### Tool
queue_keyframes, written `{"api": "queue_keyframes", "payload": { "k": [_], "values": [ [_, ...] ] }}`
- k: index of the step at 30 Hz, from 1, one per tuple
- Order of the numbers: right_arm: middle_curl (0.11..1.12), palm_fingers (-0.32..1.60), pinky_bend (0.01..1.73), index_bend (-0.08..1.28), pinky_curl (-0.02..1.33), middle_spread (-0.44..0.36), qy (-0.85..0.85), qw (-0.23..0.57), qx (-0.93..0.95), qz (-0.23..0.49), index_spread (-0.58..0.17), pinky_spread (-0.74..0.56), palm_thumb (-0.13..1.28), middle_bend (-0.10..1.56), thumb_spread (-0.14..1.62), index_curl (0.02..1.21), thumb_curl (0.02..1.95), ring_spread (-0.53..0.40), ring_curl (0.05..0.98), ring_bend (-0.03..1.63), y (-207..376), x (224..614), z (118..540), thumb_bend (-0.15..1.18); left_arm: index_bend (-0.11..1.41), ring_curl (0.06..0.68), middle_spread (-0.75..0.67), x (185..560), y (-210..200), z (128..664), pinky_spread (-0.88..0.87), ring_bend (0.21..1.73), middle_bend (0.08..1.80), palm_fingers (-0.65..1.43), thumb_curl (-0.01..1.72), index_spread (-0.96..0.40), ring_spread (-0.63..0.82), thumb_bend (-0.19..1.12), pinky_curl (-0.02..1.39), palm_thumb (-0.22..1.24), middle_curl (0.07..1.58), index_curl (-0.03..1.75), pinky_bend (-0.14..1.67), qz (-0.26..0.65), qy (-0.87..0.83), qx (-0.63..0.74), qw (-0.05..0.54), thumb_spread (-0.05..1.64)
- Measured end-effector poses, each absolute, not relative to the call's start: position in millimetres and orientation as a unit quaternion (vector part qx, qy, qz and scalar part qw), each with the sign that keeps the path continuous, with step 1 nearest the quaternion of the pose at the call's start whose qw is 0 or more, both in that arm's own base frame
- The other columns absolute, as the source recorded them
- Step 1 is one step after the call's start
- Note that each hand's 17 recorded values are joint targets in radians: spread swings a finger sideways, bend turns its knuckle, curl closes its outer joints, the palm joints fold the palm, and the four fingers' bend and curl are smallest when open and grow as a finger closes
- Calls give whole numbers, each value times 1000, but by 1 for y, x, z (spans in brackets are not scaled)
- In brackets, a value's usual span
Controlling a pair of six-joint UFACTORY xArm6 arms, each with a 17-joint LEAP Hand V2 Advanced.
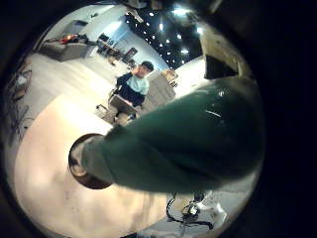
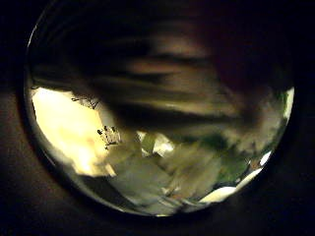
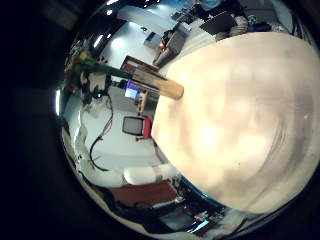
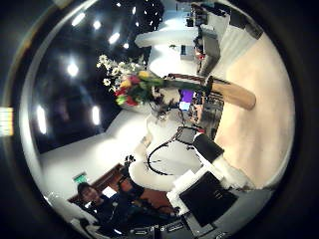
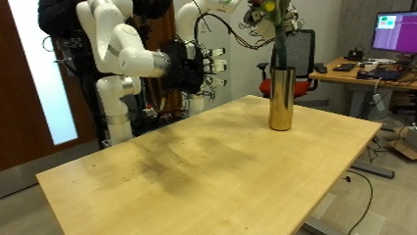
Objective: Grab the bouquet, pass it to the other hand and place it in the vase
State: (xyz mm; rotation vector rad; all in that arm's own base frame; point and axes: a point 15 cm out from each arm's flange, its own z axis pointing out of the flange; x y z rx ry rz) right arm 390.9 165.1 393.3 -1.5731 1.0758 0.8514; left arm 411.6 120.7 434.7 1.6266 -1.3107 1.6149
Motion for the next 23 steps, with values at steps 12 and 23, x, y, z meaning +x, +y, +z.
{"api": "queue_keyframes", "payload": {
  "k": [12, 23],
  "values": [
    [250, 134, 203, 204, 323, 124, 443, 499, -653, 358, -231, 292, 969, 171, 984, 377, 564, 200, 245, 191, 170, 388, 392, -18, 92, 203, 561, 363, 178, 407, 579, 516, 161, -167, 360, 188, 592, -39, 383, 223, 298, 312, 234, 586, -451, 629, 239, 773],
    [258, 147, 194, 214, 319, 113, 458, 467, -661, 367, -234, 294, 950, 178, 983, 386, 563, 202, 227, 189, 169, 381, 382, -22, 123, 198, 559, 293, 148, 356, 578, 461, 166, -125, 337, 191, 620, -37, 341, 232, 222, 180, 212, 539, -455, 663, 250, 782]
  ]
}}
